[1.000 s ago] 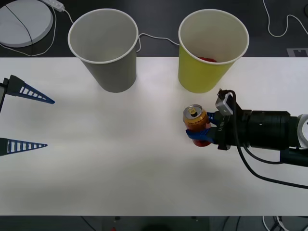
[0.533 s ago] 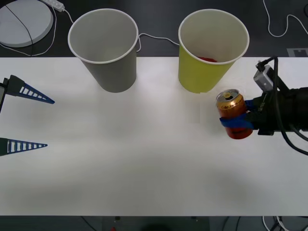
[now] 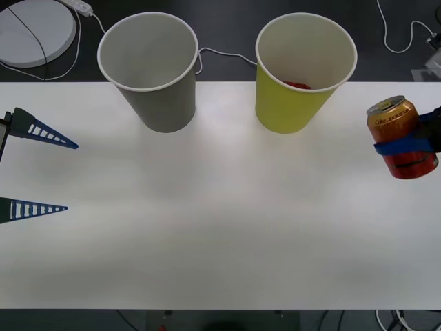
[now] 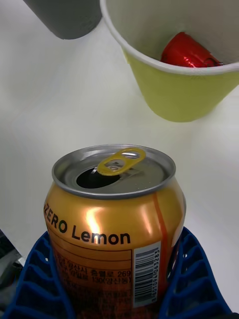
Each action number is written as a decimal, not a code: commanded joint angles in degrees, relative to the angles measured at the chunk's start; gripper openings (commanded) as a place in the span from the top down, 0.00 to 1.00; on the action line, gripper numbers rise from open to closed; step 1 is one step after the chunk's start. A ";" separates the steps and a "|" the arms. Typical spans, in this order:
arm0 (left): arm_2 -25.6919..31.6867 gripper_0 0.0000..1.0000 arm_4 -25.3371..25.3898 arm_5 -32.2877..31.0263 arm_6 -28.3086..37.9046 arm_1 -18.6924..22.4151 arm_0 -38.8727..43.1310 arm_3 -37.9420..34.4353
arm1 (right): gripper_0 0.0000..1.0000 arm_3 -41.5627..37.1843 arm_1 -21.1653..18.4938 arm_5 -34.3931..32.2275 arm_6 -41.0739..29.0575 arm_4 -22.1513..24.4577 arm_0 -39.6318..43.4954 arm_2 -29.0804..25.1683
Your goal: Put the can into the green bin and the plastic bottle into the gray bin
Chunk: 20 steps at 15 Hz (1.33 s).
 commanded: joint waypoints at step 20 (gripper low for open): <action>0.00 0.00 0.00 0.00 0.00 0.00 0.00 0.00 | 1.00 42.58 10.67 -3.76 2.18 18.05 -56.89 36.39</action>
